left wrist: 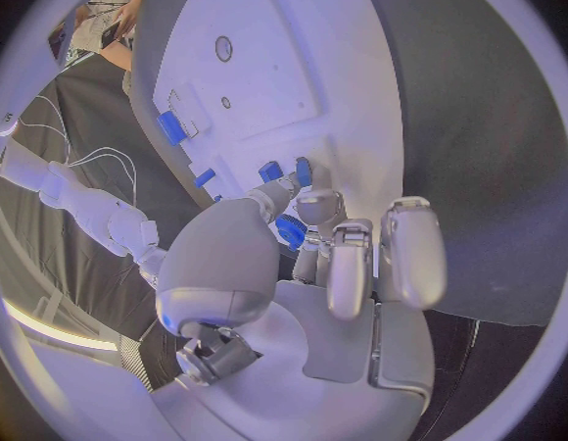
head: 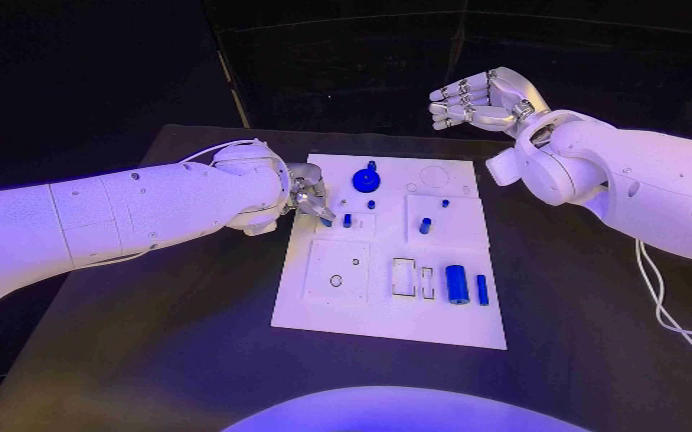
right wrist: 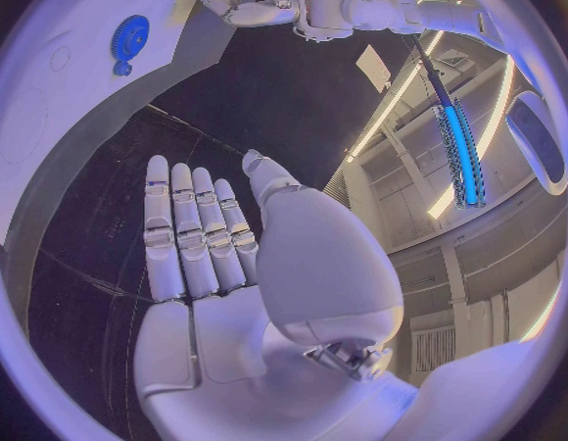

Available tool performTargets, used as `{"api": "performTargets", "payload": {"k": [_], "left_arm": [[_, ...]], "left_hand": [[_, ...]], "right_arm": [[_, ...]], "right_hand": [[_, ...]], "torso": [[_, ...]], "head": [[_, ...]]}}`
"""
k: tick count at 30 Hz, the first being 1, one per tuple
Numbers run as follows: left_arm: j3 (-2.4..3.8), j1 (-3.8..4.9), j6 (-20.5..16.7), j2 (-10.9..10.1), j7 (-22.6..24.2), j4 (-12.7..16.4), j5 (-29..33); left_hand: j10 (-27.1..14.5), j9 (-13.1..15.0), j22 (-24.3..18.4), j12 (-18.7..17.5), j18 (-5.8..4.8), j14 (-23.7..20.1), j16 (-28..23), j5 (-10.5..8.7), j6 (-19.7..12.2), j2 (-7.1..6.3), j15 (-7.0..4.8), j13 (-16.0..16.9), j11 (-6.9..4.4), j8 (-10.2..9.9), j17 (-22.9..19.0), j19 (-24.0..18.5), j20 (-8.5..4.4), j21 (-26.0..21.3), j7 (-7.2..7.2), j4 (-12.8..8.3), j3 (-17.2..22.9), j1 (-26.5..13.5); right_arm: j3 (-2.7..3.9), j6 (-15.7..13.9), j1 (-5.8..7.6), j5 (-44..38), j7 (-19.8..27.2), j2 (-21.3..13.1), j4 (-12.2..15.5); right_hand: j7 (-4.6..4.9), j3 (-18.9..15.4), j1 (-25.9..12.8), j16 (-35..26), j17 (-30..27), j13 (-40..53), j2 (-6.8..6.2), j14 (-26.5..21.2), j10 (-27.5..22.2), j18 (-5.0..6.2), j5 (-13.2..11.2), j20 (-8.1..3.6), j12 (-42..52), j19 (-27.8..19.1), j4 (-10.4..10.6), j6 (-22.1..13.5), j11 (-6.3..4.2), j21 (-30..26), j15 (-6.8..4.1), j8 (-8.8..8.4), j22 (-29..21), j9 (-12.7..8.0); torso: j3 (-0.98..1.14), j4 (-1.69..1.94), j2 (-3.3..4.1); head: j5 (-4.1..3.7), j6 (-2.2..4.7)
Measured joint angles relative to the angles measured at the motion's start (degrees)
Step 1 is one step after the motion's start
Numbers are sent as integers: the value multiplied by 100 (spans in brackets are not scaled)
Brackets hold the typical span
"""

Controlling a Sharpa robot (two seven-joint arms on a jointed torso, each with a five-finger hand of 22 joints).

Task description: Assemble the parts on the task board

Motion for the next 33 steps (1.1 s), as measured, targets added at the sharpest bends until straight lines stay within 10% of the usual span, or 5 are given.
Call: {"api": "performTargets", "payload": {"k": [10,33], "left_arm": [[-4,-4,-15,19,2,-36,39],[-19,-24,-27,65,2,-117,124]], "left_hand": [[57,24,48,23,0,21,0,0,126,-176,-21,64,-41,76,0,25,-25,23,-62,-238,301,-393],[96,42,110,104,0,0,0,0,243,-219,-43,126,-81,110,0,45,-45,46,-101,293,-758,-781]], "right_arm": [[0,23,-1,0,-2,1,0],[0,43,-1,0,-7,-2,2]], "right_hand": [[0,0,0,0,0,0,0,0,0,0,0,0,0,0,0,0,0,0,0,0,0,0],[0,0,0,0,1,0,0,0,0,0,0,0,0,0,0,0,0,0,0,0,0,0]], "torso": [[0,1,1],[0,-3,4]], "head": [[4,4],[-8,-14]]}}
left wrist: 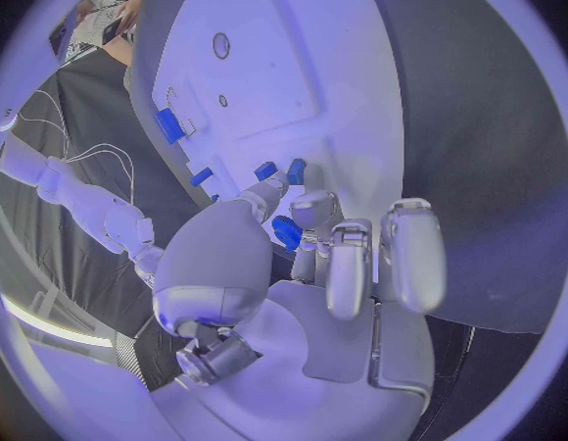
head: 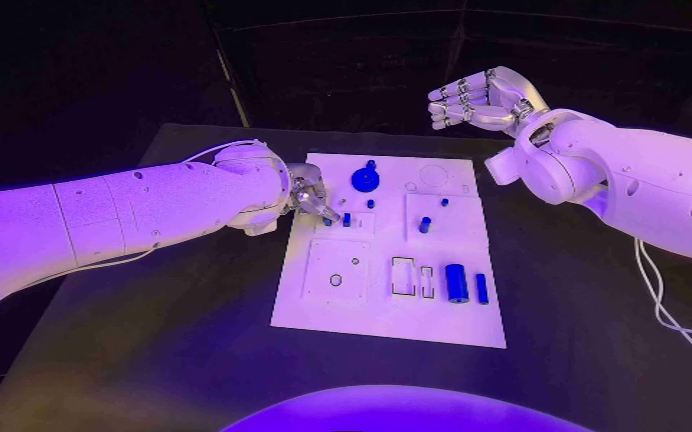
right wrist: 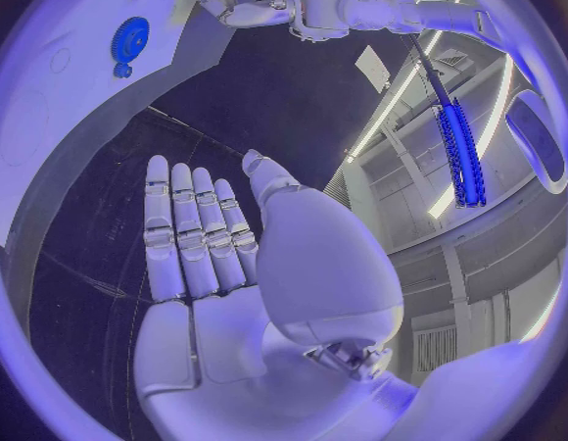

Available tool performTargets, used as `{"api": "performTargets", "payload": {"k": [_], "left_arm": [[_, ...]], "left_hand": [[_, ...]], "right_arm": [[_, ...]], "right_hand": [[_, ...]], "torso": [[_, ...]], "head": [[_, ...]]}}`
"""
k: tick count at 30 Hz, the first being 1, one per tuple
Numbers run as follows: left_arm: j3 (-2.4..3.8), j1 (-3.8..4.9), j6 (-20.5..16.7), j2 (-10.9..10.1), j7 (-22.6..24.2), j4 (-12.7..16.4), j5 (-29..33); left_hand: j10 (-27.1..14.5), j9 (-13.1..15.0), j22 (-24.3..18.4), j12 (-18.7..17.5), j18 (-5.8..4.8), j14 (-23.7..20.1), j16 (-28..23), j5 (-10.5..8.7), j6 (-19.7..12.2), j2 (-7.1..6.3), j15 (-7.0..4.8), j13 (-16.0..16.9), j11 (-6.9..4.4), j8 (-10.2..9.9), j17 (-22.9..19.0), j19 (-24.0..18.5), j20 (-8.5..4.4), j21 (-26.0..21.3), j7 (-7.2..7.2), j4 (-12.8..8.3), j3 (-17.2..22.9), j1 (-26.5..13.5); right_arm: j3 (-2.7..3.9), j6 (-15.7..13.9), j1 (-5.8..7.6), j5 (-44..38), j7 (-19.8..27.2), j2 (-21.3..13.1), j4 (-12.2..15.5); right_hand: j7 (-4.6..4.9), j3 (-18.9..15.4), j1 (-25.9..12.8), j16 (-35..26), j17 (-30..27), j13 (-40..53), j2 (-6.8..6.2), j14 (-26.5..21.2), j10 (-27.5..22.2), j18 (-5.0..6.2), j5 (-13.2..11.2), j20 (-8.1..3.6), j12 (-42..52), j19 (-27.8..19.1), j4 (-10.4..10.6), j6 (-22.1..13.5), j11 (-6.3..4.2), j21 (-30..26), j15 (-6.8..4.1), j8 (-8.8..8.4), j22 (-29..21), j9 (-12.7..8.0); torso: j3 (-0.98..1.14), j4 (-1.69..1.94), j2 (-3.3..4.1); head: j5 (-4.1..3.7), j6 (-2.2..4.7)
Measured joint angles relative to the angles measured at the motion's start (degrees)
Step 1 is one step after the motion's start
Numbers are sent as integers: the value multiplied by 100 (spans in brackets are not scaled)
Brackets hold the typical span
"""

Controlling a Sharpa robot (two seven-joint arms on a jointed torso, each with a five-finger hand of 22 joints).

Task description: Assemble the parts on the task board

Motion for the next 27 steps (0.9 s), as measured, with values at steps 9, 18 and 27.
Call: {"api": "performTargets", "payload": {"k": [9,18,27], "left_arm": [[0,0,-21,10,-1,-79,10],[1,0,-84,5,-2,-107,49],[2,0,-286,-37,65,-71,180]], "left_hand": [[0,10,0,3,0,0,0,0,0,57,0,15,0,0,0,0,0,0,0,179,-416,-58],[0,39,12,30,0,0,0,-240,0,1,0,39,1,0,0,0,0,0,0,413,-1077,-114],[-24,57,-54,27,0,21,0,-306,0,44,-20,-14,24,0,0,0,0,-4,-1,586,-1453,-71]], "right_arm": [[0,2,0,0,0,2,-2],[0,3,-1,0,0,5,-11],[0,3,-7,0,3,15,-23]], "right_hand": [[0,0,0,0,0,0,0,0,0,0,0,0,0,0,0,0,0,0,0,0,0,0],[0,0,0,0,-29,0,0,21,0,0,0,0,0,0,0,0,0,0,21,0,0,0],[0,0,0,0,-55,0,0,21,0,0,0,0,0,0,0,0,0,0,20,0,0,0]], "torso": [[0,0,-1],[-2,-1,-1],[-4,5,-5]], "head": [[-11,-4],[-28,-10],[-16,3]]}}
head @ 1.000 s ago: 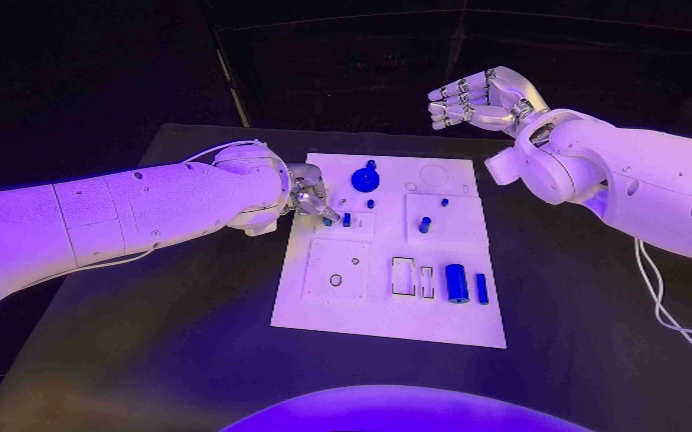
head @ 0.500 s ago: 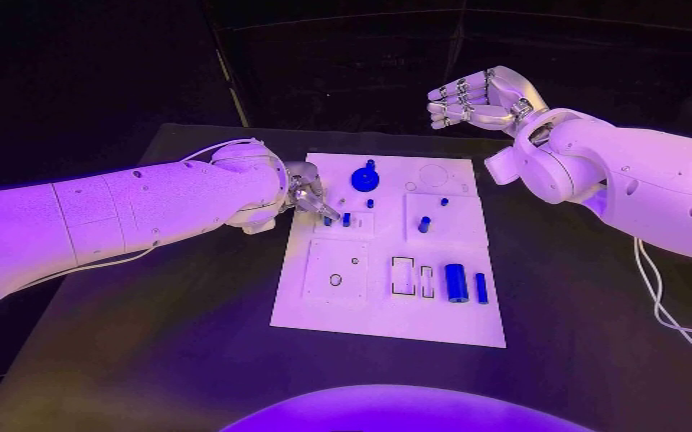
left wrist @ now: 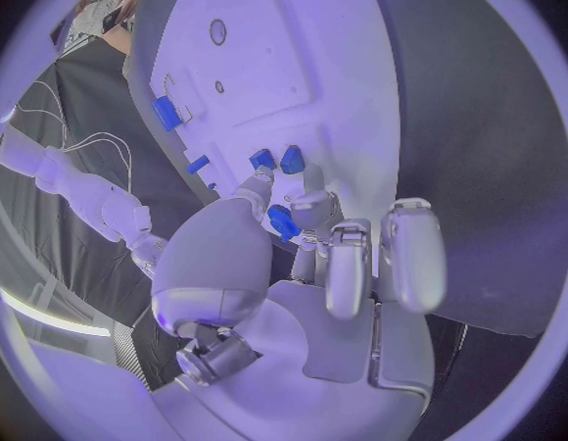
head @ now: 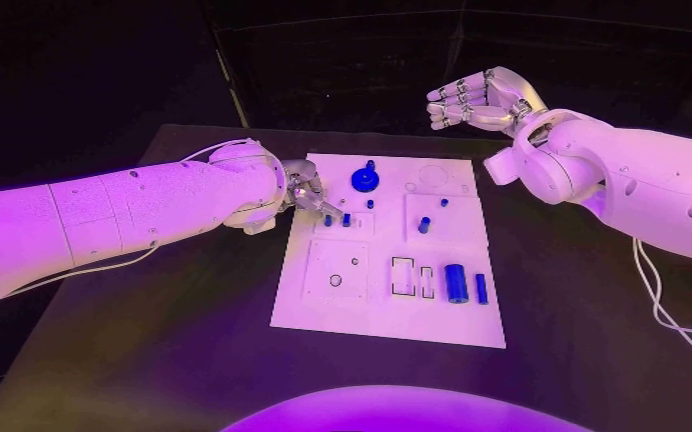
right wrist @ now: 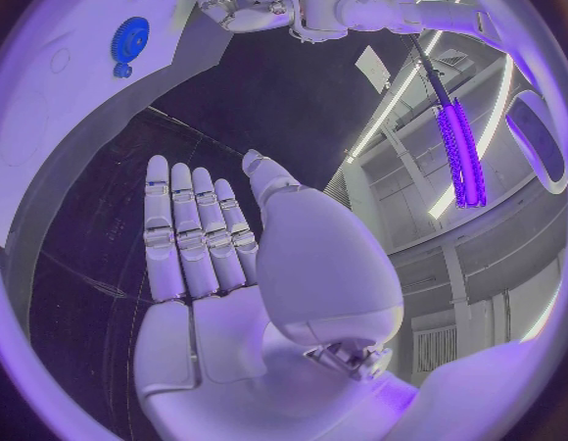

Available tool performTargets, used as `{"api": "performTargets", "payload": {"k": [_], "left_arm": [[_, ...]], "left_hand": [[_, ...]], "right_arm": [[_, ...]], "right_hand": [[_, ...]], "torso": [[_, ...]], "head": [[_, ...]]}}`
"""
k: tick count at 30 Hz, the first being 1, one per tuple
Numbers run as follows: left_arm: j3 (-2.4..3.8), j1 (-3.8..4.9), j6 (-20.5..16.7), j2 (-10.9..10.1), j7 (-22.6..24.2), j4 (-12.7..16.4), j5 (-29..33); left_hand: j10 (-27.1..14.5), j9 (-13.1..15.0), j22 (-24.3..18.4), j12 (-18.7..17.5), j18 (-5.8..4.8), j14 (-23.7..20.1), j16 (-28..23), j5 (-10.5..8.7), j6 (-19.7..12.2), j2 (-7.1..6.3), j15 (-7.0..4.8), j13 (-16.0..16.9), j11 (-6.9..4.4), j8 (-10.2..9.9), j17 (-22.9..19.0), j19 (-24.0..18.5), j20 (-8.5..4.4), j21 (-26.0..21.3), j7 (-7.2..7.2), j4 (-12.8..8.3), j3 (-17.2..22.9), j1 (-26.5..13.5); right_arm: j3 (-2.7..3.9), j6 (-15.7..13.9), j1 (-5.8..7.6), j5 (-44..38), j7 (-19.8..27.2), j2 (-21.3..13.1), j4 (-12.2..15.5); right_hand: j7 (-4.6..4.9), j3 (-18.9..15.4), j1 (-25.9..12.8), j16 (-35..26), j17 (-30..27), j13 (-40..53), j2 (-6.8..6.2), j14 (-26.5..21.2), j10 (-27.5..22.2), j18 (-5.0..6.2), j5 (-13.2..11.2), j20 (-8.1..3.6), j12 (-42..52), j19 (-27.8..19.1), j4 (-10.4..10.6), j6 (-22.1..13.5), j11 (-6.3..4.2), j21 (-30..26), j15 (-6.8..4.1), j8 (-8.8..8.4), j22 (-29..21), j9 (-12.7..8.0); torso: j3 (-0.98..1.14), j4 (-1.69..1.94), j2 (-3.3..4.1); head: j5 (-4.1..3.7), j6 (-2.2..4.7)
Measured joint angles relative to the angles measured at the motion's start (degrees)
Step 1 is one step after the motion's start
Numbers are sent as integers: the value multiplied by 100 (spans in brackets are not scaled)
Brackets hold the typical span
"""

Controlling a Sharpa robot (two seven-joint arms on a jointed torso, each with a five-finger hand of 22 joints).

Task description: Assemble the parts on the task board

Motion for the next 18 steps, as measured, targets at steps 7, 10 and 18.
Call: {"api": "performTargets", "payload": {"k": [7,10,18], "left_arm": [[2,-1,-503,-119,312,60,403],[3,-1,-779,-152,552,71,683],[4,-1,-1330,-95,1573,53,1349]], "left_hand": [[-279,0,-328,-301,0,0,0,0,-208,167,0,-349,48,0,0,-103,-1,-258,79,78,-257,167],[-574,-29,-475,-661,0,-22,0,0,-385,211,24,-795,109,-80,0,-137,33,-372,152,78,-386,332],[-1730,-342,-2201,-1646,363,-21,-754,334,-967,490,316,-1719,416,-414,0,-987,257,-1704,494,-295,-115,1289]], "right_arm": [[0,1,-6,0,2,1,-4],[0,3,-6,0,3,0,-6],[0,2,-13,0,11,4,-22]], "right_hand": [[0,-15,-12,0,-11,0,12,0,-26,0,0,0,0,0,15,0,1,0,0,0,0,0],[0,-15,-23,0,-11,0,23,0,-43,1,0,0,0,0,15,0,0,0,0,0,0,0],[0,-15,-23,0,-19,0,23,0,-42,0,0,0,0,0,15,0,0,0,0,0,0,0]], "torso": [[1,1,-1],[2,1,-2],[2,1,0]], "head": [[15,28],[15,32],[-42,101]]}}
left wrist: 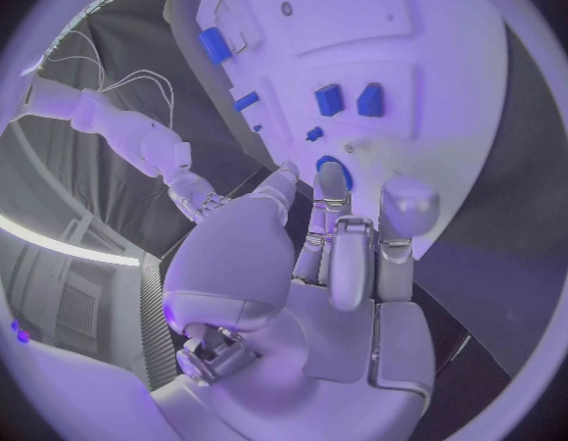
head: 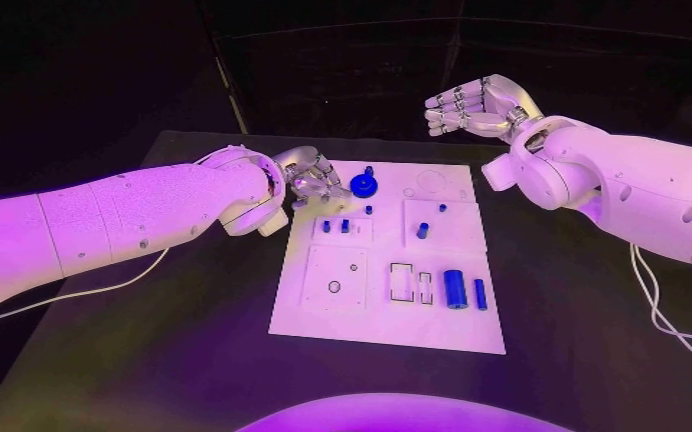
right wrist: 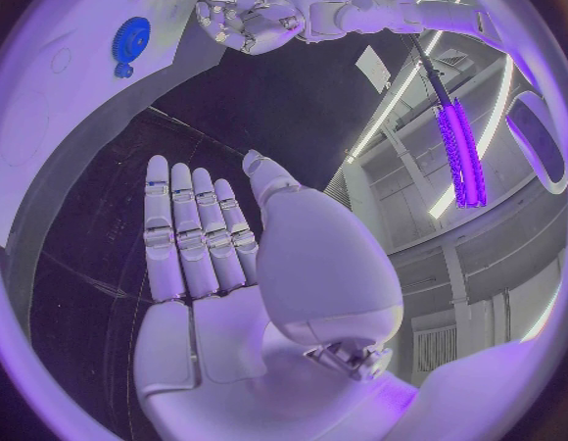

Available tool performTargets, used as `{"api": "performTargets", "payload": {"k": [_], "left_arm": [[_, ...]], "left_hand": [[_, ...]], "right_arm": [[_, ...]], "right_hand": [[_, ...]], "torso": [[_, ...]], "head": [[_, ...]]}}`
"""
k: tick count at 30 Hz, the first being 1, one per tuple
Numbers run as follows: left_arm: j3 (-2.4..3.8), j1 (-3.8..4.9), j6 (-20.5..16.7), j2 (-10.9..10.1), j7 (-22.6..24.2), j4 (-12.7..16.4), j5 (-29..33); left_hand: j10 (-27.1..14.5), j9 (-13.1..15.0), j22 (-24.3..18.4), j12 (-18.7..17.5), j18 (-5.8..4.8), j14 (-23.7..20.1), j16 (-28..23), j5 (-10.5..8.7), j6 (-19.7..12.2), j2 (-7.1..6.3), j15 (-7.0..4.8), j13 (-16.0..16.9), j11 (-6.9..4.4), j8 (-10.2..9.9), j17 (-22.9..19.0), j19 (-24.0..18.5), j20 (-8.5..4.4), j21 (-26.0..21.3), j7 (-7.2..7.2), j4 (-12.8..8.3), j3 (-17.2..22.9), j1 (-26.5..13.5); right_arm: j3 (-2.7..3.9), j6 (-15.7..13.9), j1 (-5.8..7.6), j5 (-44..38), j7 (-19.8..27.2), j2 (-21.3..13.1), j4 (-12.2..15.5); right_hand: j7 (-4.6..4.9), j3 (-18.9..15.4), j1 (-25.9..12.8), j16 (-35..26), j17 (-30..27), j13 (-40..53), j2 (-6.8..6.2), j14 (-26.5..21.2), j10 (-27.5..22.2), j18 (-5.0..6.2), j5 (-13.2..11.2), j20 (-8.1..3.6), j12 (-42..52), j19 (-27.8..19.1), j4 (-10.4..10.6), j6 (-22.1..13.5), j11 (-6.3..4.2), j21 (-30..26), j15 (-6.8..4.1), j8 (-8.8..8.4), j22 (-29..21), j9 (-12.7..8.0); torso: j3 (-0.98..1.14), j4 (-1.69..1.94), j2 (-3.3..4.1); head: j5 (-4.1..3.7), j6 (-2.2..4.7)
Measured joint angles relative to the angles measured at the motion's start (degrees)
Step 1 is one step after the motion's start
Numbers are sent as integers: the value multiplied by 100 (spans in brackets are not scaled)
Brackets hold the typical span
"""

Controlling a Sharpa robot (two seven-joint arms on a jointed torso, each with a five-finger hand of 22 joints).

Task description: Assemble the parts on the task board

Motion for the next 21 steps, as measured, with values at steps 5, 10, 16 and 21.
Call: {"api": "performTargets", "payload": {"k": [5,10,16,21], "left_arm": [[0,8,-84,225,832,-237,227],[0,12,-66,411,1523,-522,185],[0,15,131,693,2009,-838,-455],[-3,14,348,949,2100,-1186,-1203]], "left_hand": [[-583,-633,-520,-1220,46,-190,-499,0,-61,-109,206,-945,256,-610,-317,-262,177,-471,272,-521,653,845],[-352,-1321,-326,-2173,86,-183,-557,0,395,-537,300,-1918,339,-1198,-490,-124,304,-347,263,-745,1112,848],[-323,-1630,-226,-2571,86,-89,-420,-159,529,-761,287,-2336,370,-1483,-408,-67,302,-282,214,-877,1131,827],[-250,-1786,-74,-2712,85,-39,-329,-161,591,-795,300,-2520,359,-1634,-316,59,303,-145,232,-927,1081,794]], "right_arm": [[0,-3,-6,0,6,19,-16],[0,-7,-9,0,14,22,-24],[0,-13,-9,0,23,29,-23],[0,-16,-9,0,27,34,-20]], "right_hand": [[0,0,0,0,0,0,0,0,0,0,0,0,0,0,0,0,0,0,0,0,0,0],[0,0,0,0,0,0,0,0,1,0,0,0,0,0,0,0,0,0,0,0,0,0],[0,0,0,0,1,0,0,0,1,0,0,0,0,0,0,0,0,0,0,0,0,0],[0,0,0,0,-4,0,0,0,1,0,0,0,0,0,0,0,0,0,0,0,0,0]], "torso": [[3,-10,3],[3,-14,7],[4,-14,8],[1,-14,8]], "head": [[-41,35],[-92,48],[-119,57],[-129,69]]}}
